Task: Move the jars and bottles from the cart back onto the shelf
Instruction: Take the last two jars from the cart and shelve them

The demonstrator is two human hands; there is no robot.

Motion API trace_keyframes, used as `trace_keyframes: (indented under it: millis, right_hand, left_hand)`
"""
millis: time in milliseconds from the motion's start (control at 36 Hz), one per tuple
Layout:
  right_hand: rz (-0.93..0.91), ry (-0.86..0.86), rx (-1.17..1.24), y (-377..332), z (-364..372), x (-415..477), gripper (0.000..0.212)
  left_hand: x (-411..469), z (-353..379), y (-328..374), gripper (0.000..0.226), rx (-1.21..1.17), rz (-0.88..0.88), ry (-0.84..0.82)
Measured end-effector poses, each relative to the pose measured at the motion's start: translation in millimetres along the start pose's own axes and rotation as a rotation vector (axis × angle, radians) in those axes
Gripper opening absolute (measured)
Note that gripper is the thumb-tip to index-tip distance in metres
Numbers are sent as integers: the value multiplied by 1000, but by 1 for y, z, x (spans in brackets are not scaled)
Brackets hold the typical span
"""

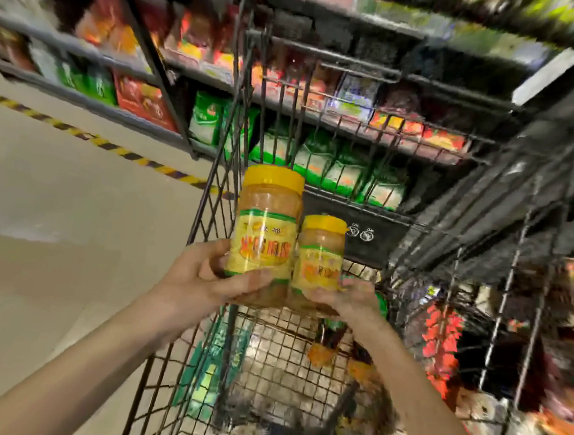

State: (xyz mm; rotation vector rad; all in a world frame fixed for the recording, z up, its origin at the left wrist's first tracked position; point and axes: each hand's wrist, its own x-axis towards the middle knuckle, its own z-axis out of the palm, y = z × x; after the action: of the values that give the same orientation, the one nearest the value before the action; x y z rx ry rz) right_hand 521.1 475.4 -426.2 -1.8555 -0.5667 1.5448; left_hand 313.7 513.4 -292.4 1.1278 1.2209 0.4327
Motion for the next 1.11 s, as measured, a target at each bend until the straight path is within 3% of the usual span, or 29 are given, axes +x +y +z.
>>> trace_keyframes:
  millis: [139,250,417,556,694,861,972,1111]
  right_hand:
    - [-256,12,-40,-63,-26,-65,53]
    - [-400,78,-22,-109,-44,-121,44]
    - [-592,201,42,-154,-64,-202,56]
    - [-715,291,56,-171,-71,-279,55]
    - [-781,472,110,-158,-58,-352,41]
    - [-799,698,183,-114,-25,-441,39]
    - [-770,870,216,-81,-8,-501,54]
    - [-740,1068,272,-34,11,-585,57]
  left_hand:
    - [-26,5,42,27,-17,173,-7]
    - [-48,8,79,36,24,316,1]
    - [-81,10,129,60,17,458,-80]
    - [-110,8,156,49,43,591,-188]
    - [-141,1,170,60,57,687,-344]
    - [-185,4,170,42,121,784,-537]
    - [-218,19,167,57,155,793,-686]
    - [-272,61,156,48,176,834,-900]
